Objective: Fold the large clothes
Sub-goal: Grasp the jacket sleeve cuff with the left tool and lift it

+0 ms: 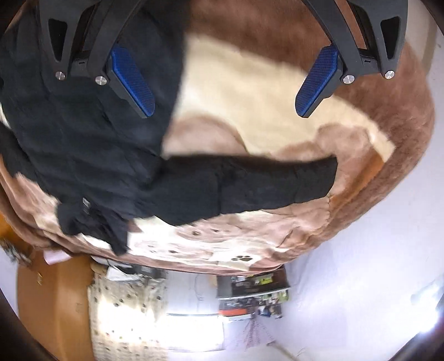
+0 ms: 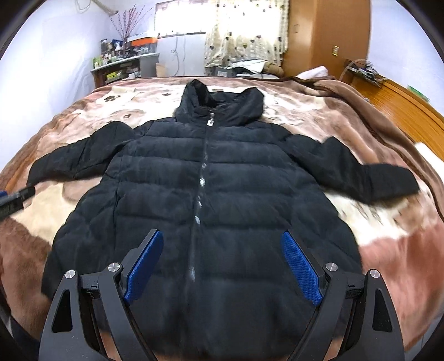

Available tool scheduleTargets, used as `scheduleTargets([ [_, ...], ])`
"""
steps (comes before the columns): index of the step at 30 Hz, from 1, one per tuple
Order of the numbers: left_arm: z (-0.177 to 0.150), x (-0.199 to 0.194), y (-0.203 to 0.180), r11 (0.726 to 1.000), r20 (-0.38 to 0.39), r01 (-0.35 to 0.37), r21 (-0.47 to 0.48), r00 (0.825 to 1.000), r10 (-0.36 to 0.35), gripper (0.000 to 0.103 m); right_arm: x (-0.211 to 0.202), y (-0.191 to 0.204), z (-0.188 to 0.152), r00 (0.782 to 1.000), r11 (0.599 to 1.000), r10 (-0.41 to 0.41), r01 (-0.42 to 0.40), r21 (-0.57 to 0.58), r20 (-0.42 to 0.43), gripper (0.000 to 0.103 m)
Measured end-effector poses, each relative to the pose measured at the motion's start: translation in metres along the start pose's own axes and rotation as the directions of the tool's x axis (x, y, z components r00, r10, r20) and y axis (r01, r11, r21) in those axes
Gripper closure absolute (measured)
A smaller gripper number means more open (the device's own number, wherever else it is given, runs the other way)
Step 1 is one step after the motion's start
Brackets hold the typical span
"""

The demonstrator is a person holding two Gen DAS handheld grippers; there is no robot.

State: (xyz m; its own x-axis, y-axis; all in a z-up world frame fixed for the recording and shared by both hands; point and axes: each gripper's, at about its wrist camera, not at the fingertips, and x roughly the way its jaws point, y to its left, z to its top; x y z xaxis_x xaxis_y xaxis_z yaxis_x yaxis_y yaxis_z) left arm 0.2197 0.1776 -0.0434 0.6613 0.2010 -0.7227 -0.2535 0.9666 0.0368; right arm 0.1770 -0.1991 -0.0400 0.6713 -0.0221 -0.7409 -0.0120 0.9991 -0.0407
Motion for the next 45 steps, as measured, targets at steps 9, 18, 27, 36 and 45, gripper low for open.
scheduleTargets([
  [9, 0.057, 0.158, 0.12, 0.929, -0.133, -0.006, -0.371, 0.99, -0.048, 0.0, 0.073, 0.056, 0.047, 0.998, 0.995, 0.061, -0.063, -0.078, -0.026, 0.016],
  [18, 0.054, 0.239, 0.169, 0.808, -0.203, -0.067, -0.586, 0.977, -0.066, 0.0, 0.11, 0.099, 0.061, 0.991, 0.977, 0.117, -0.126, -0.175, -0.057, 0.016],
  [27, 0.066, 0.253, 0.168, 0.73, -0.258, -0.123, -0.673, 0.963, -0.075, 0.011, 0.118, 0.106, 0.063, 0.986, 0.972, 0.151, -0.16, -0.172, -0.064, 0.016],
  [36, 0.114, 0.205, 0.12, 0.813, -0.105, 0.018, -0.583, 0.99, -0.097, 0.082, 0.097, 0.072, 0.072, 0.99, 0.986, 0.144, -0.144, -0.084, -0.013, 0.016],
  [45, 0.159, 0.111, -0.007, 0.944, 0.082, 0.251, -0.214, 0.968, -0.239, 0.086, 0.073, 0.02, 0.082, 0.99, 0.992, 0.125, -0.126, 0.007, 0.07, 0.016],
])
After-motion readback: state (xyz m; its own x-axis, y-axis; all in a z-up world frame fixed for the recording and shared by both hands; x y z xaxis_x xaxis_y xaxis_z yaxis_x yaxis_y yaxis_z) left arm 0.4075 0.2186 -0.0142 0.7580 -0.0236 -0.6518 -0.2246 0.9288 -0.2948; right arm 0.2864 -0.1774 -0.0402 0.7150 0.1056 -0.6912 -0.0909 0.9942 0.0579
